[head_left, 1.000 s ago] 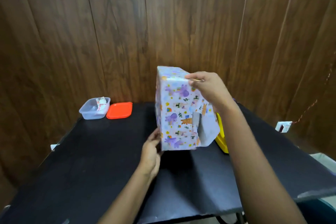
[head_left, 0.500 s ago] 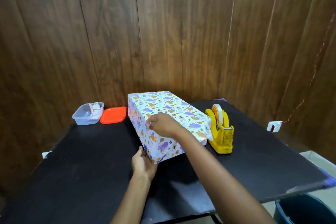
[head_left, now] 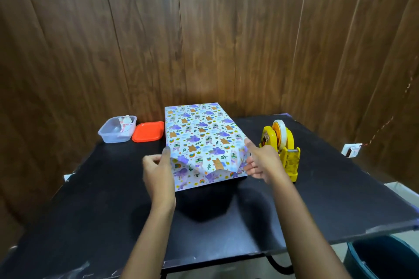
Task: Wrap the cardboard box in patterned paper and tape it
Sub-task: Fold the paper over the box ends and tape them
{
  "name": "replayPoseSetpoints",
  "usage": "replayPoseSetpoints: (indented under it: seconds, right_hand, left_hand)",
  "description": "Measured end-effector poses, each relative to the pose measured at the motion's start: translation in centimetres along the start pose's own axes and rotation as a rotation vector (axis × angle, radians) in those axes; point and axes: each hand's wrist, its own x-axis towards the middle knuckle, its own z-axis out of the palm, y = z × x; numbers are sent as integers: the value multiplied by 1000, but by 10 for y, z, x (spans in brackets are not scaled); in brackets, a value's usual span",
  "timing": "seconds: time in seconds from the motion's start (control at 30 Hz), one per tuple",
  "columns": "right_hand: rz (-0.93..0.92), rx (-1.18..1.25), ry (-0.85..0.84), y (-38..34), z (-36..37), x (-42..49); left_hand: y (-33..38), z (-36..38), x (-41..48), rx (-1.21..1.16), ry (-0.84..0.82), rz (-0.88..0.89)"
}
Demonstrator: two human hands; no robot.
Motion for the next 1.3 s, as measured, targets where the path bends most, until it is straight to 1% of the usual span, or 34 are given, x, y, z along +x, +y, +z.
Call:
replayPoseSetpoints:
  seconds: [0.03, 0.1, 0.17, 0.23, 0.3, 0.4, 0.53, 0.67, 0.77, 0.9, 0.97, 1.03, 1.13, 1.2, 1.27, 1.3]
  right_hand:
    - [70, 82, -94, 4, -1, -3]
    - [115, 228, -198, 11, -2, -3]
    - [114, 415, -238, 14, 2, 3]
    - [107, 570, -242, 14, 5, 8]
    - [98, 629, -242, 10, 8, 11]
    - [82, 604, -209, 4, 8, 12]
    - [34, 564, -232, 13, 7, 18]
    - [-14, 503, -233, 12, 8, 19]
    - [-9, 439, -280, 6, 9, 16]
    - [31, 499, -372, 15, 4, 19]
    - [27, 543, -387, 19, 0, 19]
    - [-36, 567, -349, 25, -1, 17]
    - [-200, 549, -238, 35, -3, 8]
    - [-309, 522, -260, 42, -3, -2]
    - [-429, 352, -284, 49, 3, -14]
    - [-475, 233, -261, 51, 10, -20]
  left_hand:
    - [2, 0, -5, -42, -104, -119]
    - [4, 1, -6, -68, -256, -283]
    - [7, 3, -3, -110, -289, -352]
    - [6, 10, 1, -183, -279, -375]
    - [5, 15, 3, -226, -264, -375]
    - [-1, 16, 8, -267, -243, -369]
    - [-8, 13, 14, -305, -251, -321]
    - [-9, 19, 6, -373, -232, -347]
    - [-9, 21, 4, -422, -215, -369]
    - [-12, 19, 4, -426, -239, -389]
    - [-11, 20, 4, -431, -244, -405]
    - [-10, 22, 4, -455, -226, -418]
    - [-8, 25, 1, -495, -218, -433]
    - [-8, 28, -5, -499, -257, -437]
    - [-7, 33, -12, -514, -306, -429]
    - [-6, 36, -13, -517, -312, -421]
